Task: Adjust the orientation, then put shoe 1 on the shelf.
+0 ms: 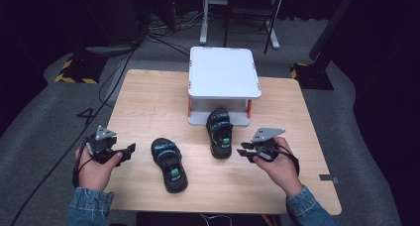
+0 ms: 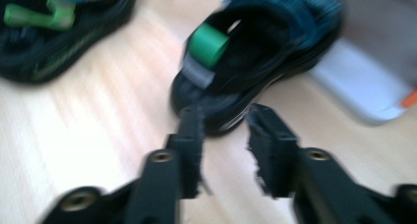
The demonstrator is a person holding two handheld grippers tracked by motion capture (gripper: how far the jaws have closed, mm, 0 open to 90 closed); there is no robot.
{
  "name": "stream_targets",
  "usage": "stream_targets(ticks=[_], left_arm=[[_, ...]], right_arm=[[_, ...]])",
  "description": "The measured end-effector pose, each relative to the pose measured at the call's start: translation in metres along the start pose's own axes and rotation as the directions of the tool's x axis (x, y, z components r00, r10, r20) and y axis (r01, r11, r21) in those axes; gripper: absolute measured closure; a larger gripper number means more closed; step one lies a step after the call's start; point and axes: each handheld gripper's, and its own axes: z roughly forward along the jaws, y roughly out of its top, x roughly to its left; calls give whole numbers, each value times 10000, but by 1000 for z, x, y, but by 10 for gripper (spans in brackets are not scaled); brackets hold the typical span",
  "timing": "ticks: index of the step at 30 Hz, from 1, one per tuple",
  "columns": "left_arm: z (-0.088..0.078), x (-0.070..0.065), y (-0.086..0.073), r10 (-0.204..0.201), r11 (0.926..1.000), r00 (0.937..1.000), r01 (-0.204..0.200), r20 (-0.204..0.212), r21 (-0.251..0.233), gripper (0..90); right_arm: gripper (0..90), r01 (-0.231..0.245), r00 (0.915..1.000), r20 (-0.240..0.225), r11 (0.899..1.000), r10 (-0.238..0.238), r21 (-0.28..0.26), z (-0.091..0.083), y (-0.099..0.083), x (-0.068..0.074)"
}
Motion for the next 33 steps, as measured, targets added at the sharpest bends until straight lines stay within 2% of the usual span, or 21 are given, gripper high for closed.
stream_targets(ticks=[5, 8, 11, 14, 18, 20, 25, 29, 31, 32, 33], left_arm=[[5, -1, 4, -34, 10000, 9999, 34, 104, -3, 264], [8, 0, 5, 23, 10000, 9998, -25, 192, 72, 265], [8, 3, 5, -54, 10000, 9999, 53, 146, 19, 265], [8, 5, 4, -100, 9999, 9999, 99, 123, 70, 265], [9, 6, 1, -143, 9998, 9999, 143, 42, 138, 265], [11, 6, 0, -94, 9996, 9999, 92, 80, 253, 265], [14, 6, 0, 43, 9995, 10000, -42, -58, 319, 267], [13, 4, 1, 90, 9996, 10000, -90, -12, 285, 267], [12, 4, 2, 73, 9997, 10000, -74, 44, 226, 267], [13, 4, 3, 83, 9998, 10000, -84, 27, 189, 267], [13, 5, 3, 143, 9997, 9999, -143, 24, 204, 267]], right_arm=[[726, 200, 9989, -432, 9971, -169, 734, 21, -10, 14], [660, 285, 9987, -449, 9963, -249, 812, 35, -14, 20], [654, 264, 9979, -606, 9969, -219, 735, 51, -16, 24], [684, 263, 9961, -860, 9969, -199, 741, 61, -15, 26], [787, 79, 9948, -1022, 9974, -6, 710, 66, -12, 22], [813, 151, 9958, -906, 9983, -101, 556, 67, -12, 21], [813, 471, 9987, -212, 9989, -470, 69, 74, -6, 21], [832, -2, 10000, 97, 9990, 7, -452, 85, -3, 11], [838, 17, 9996, 290, 9987, -2, -507, 89, 0, 6], [811, 27, 9993, 381, 9990, -10, -452, 90, 2, 5], [802, 329, 9950, 960, 9982, -279, -502, 91, 6, 2]])
